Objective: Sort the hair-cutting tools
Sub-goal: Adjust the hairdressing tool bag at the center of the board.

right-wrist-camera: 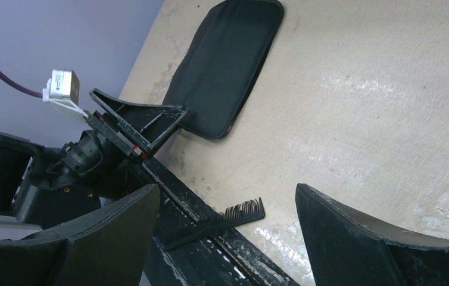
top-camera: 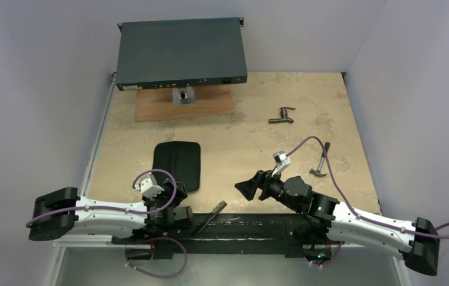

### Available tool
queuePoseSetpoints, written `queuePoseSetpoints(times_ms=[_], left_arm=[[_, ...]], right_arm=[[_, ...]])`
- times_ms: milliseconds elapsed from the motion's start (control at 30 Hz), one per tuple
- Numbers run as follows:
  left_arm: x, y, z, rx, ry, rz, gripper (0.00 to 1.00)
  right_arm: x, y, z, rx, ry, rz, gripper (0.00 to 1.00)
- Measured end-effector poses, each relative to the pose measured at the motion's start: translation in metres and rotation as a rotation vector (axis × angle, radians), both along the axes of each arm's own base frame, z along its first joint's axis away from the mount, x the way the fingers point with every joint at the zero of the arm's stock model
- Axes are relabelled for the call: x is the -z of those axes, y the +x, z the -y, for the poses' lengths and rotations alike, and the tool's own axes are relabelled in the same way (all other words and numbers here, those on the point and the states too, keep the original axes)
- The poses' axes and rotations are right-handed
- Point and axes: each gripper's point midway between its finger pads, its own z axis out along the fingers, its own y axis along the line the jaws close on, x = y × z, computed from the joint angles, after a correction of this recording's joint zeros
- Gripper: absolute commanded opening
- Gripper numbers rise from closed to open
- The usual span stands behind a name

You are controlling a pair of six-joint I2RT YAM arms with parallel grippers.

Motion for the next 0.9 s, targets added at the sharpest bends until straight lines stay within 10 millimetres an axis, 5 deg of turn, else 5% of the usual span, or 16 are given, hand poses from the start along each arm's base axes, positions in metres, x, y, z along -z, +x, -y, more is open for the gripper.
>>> queuePoseSetpoints(times_ms=[167, 233, 367, 433, 600, 900], left_arm=[[0.009, 0.003, -0.014, -0.007, 0.054, 0.044, 0.31], [0.011, 0.003, -0.014, -0.008, 0.051, 0.050, 0.31], [0.008, 0.006, -0.012, -0.013, 0.036, 0.078, 0.50], [0.007, 0.007, -0.011, -0.014, 0.023, 0.090, 0.52], [0.004, 0.010, -0.006, -0.021, -0.030, 0.120, 0.00], [-0.019, 0.012, -0.004, -0.016, -0.075, 0.168, 0.00]], right_arm=[[0.005, -0.001, 0.003, 0.000, -0.021, -0.011, 0.84], [0.009, -0.002, 0.004, 0.000, -0.034, -0.019, 0.84], [0.014, -0.003, 0.006, 0.001, -0.053, -0.033, 0.84], [0.015, -0.004, 0.008, 0.003, -0.054, -0.038, 0.84], [0.013, -0.006, 0.011, 0.007, -0.045, -0.048, 0.84], [0.013, -0.009, 0.017, 0.020, -0.041, -0.065, 0.84]])
